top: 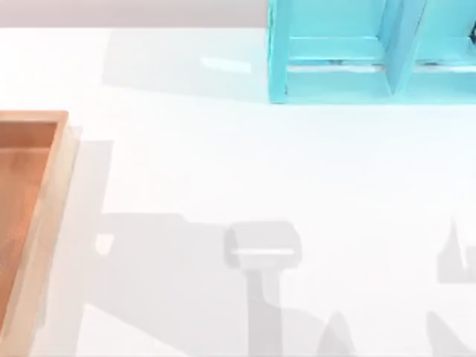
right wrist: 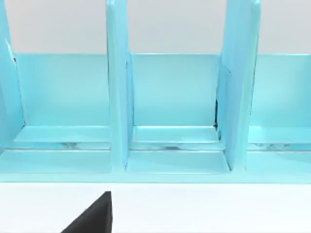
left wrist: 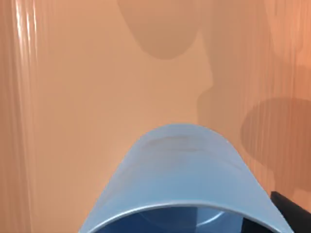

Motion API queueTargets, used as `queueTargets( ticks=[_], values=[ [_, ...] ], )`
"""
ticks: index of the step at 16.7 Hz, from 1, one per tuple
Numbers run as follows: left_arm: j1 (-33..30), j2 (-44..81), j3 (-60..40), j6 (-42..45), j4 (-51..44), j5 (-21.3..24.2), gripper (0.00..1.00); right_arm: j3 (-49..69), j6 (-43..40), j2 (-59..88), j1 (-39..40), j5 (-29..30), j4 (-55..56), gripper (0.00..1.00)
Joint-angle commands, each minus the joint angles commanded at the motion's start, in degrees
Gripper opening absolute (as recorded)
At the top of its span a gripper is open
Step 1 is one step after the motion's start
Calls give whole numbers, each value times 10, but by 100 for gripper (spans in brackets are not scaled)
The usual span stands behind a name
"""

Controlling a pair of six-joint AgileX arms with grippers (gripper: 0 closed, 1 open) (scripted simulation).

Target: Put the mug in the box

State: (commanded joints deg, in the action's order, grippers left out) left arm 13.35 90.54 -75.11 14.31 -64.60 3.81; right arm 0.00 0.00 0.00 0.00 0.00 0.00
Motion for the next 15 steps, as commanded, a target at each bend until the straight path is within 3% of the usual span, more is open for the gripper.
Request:
queueTargets(
  ticks=[5, 10, 15],
  values=[
    [8, 16, 71, 6, 109, 2, 0, 0, 0, 0, 0, 0, 0, 100],
    [10, 26, 87, 9, 124, 3, 0, 0, 0, 0, 0, 0, 0, 100],
    [10, 26, 87, 9, 124, 3, 38, 0, 0, 0, 0, 0, 0, 100]
  ],
)
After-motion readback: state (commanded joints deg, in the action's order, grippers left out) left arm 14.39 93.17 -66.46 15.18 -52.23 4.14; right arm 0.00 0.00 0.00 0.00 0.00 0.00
